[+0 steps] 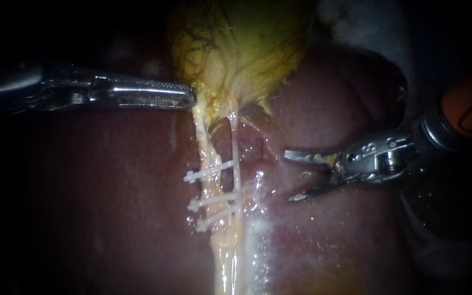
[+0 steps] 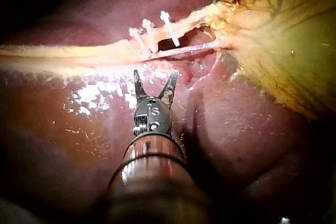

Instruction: Go to the cutting position left tube

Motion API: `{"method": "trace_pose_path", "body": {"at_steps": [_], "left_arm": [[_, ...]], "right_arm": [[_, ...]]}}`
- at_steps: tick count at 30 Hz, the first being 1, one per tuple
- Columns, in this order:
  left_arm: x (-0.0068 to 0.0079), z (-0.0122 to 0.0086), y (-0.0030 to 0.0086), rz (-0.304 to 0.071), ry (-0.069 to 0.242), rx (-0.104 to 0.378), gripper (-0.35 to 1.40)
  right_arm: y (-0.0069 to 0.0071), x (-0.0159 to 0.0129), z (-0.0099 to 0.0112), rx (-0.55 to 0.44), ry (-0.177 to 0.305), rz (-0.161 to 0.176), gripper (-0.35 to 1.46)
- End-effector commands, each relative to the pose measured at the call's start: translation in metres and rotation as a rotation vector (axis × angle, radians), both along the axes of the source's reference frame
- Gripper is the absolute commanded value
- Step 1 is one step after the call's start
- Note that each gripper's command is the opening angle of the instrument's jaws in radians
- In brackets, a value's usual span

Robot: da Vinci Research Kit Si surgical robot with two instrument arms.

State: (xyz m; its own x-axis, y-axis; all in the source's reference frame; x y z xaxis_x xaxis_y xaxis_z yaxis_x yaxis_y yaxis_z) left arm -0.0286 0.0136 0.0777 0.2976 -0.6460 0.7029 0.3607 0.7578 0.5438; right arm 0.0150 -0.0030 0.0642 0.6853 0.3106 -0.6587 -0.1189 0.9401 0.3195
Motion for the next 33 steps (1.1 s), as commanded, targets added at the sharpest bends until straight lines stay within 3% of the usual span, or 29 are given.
{"method": "trace_pose_path", "body": {"at_steps": [1,7,14,18,21,23,25,33], "left_arm": [[0.0001,-0.0002,0.0001,0.0,0.0,0.001,-0.35],[0.0019,-0.0024,0.001,0.008,-0.007,0.014,-0.35],[0.0046,-0.0058,0.0026,-0.035,-0.004,0.012,-0.35],[0.0047,-0.006,0.0027,-0.032,-0.003,0.008,-0.35],[0.0046,-0.0059,0.0026,-0.033,-0.002,0.007,-0.35],[0.0046,-0.0059,0.0026,-0.033,-0.002,0.007,-0.35],[0.0046,-0.0059,0.0026,-0.033,-0.002,0.007,-0.35],[0.0046,-0.0059,0.0026,-0.034,-0.002,0.007,-0.35]], "right_arm": [[0.0,0.0,0.0,0.0,0.0,-0.001,1.44],[0.0,0.0,0.0,-0.003,0.003,-0.007,1.42],[0.0,0.0,0.0,-0.002,0.002,-0.007,1.42],[0.0001,0.0001,-0.0001,0.009,0.015,-0.024,1.42],[0.0003,0.0003,-0.0002,0.052,0.046,-0.058,1.39],[0.0006,0.0008,-0.0003,0.116,0.102,-0.113,1.32],[0.0008,0.0013,-0.0004,0.141,0.135,-0.141,1.29],[0.0014,0.0041,0.0003,0.239,0.207,-0.127,1.29]]}}
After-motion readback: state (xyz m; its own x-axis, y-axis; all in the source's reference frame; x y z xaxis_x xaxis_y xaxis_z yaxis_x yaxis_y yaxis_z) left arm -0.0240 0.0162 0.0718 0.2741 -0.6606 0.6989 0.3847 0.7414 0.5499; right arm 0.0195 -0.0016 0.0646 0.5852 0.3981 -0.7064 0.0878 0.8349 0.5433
